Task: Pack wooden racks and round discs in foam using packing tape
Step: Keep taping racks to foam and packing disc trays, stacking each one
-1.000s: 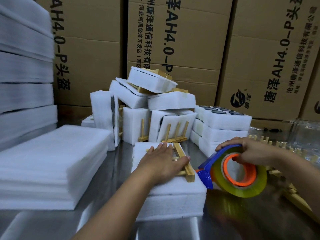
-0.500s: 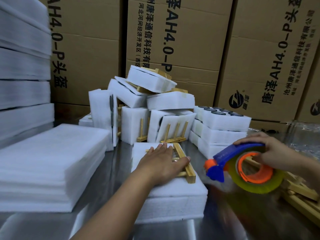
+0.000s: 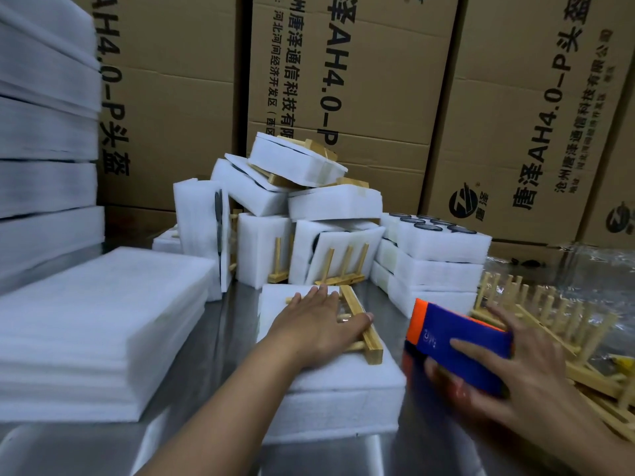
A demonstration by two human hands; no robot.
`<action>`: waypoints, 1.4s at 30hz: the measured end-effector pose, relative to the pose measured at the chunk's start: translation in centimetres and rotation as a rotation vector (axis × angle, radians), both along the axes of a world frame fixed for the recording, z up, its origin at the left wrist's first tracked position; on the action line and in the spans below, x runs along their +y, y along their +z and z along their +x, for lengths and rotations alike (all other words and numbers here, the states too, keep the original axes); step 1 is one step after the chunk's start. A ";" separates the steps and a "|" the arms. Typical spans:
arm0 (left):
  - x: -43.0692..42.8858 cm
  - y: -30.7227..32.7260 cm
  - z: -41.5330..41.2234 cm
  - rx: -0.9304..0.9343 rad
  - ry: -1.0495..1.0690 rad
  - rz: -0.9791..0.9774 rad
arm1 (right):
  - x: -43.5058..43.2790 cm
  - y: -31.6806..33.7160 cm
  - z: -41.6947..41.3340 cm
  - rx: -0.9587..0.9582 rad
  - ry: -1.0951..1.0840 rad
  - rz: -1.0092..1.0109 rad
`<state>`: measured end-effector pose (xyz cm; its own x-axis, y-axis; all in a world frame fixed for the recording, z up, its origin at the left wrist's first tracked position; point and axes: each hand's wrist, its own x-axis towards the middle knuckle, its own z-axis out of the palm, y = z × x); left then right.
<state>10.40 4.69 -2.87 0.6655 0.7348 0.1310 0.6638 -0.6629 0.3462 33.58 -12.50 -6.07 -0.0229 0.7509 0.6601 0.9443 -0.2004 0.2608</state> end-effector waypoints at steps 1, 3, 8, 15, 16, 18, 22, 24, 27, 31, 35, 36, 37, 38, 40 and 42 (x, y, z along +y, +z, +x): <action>0.0 0.0 0.0 0.002 0.000 0.001 | -0.4 -0.4 -0.5 -0.021 0.040 -0.007; -0.1 0.0 -0.1 0.000 0.001 0.001 | -0.9 -1.0 -1.1 -0.007 0.085 -0.019; 0.1 -0.1 0.0 -0.011 -0.001 -0.015 | -1.2 -0.2 -1.7 -0.028 0.044 0.038; 0.4 -0.2 0.0 -0.045 -0.002 -0.029 | 1.7 2.8 -7.0 0.576 0.405 0.108; 0.3 -0.2 0.0 -0.039 -0.001 -0.020 | 2.9 3.0 -7.6 0.738 0.461 0.122; 0.3 -0.2 0.0 -0.029 -0.002 -0.010 | 5.7 3.6 -8.7 1.111 0.533 0.152; 0.2 -0.1 0.0 -0.031 -0.001 0.006 | 10.7 2.5 -9.2 1.827 0.532 0.039; 0.3 -0.2 0.1 -0.043 0.008 -0.002 | 12.1 0.8 -9.1 1.873 0.472 -0.088; 0.3 -0.3 0.0 -0.075 0.014 0.005 | 12.4 -0.6 -9.4 2.006 0.525 -0.250; 0.4 0.9 -0.8 -0.743 0.049 -0.279 | 12.0 -0.5 -9.5 2.105 0.603 -0.216; 2.5 1.6 -4.5 -1.303 0.408 -0.229 | 11.1 0.3 -9.5 2.106 0.598 -0.090; 3.2 1.3 -5.4 -1.184 0.535 -0.223 | 11.1 0.2 -9.6 2.122 0.581 -0.091; 3.8 0.8 -5.9 -0.993 0.613 -0.229 | 10.9 0.2 -9.8 2.144 0.608 -0.138; 4.1 0.3 -6.0 -0.807 0.640 -0.268 | 10.6 0.4 -9.9 2.195 0.641 -0.165; 4.1 -0.6 -5.6 -0.613 0.578 -0.435 | 10.8 0.0 -9.7 2.263 0.725 -0.189; 3.4 -0.7 -5.2 -0.510 0.518 -0.462 | 10.7 0.0 -9.9 2.274 0.758 -0.184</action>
<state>5.25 8.13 -3.61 0.1731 0.9828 -0.0639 0.5335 -0.0390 0.8449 23.72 -1.84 -6.11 0.1553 0.9878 -0.0075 -0.4669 0.0667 -0.8818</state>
